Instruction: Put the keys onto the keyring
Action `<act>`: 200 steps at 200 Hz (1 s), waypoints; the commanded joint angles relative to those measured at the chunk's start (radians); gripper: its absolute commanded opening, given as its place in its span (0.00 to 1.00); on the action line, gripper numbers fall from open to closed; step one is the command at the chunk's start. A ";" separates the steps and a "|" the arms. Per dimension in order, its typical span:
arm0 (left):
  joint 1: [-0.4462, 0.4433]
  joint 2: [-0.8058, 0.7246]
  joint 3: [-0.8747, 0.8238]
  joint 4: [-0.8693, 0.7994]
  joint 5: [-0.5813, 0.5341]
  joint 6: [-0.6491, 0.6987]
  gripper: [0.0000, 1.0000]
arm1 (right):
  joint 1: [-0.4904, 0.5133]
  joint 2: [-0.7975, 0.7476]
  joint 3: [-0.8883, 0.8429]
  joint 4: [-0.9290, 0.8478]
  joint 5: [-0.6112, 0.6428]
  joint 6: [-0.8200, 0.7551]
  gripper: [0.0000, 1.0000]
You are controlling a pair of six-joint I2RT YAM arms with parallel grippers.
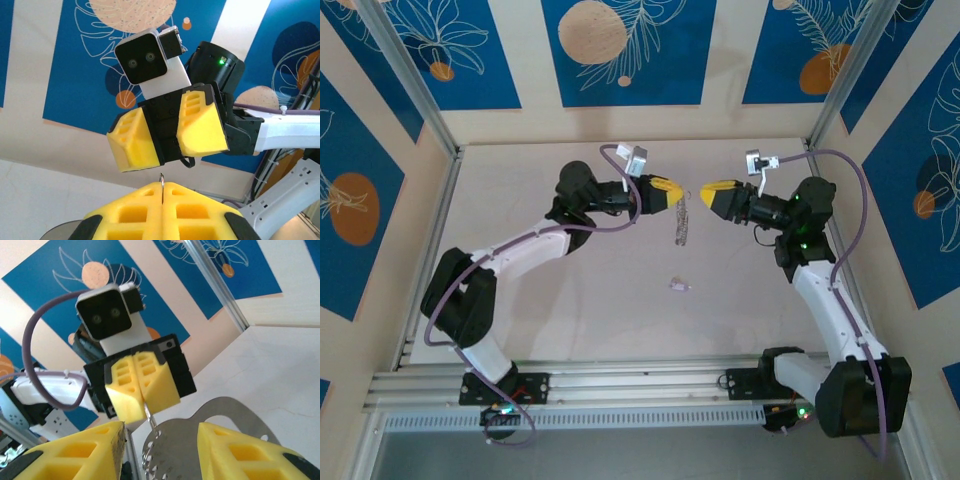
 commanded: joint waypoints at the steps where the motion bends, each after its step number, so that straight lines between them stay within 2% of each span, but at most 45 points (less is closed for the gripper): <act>1: 0.015 -0.019 0.052 -0.008 0.072 0.031 0.00 | 0.000 -0.023 0.005 -0.031 -0.065 -0.053 0.43; 154: 0.018 -0.017 0.093 -0.044 0.144 0.012 0.00 | 0.083 0.032 0.066 -0.024 -0.034 -0.094 0.35; 200: 0.016 -0.012 0.103 -0.042 0.149 0.005 0.00 | 0.089 0.052 0.082 -0.023 -0.044 -0.094 0.27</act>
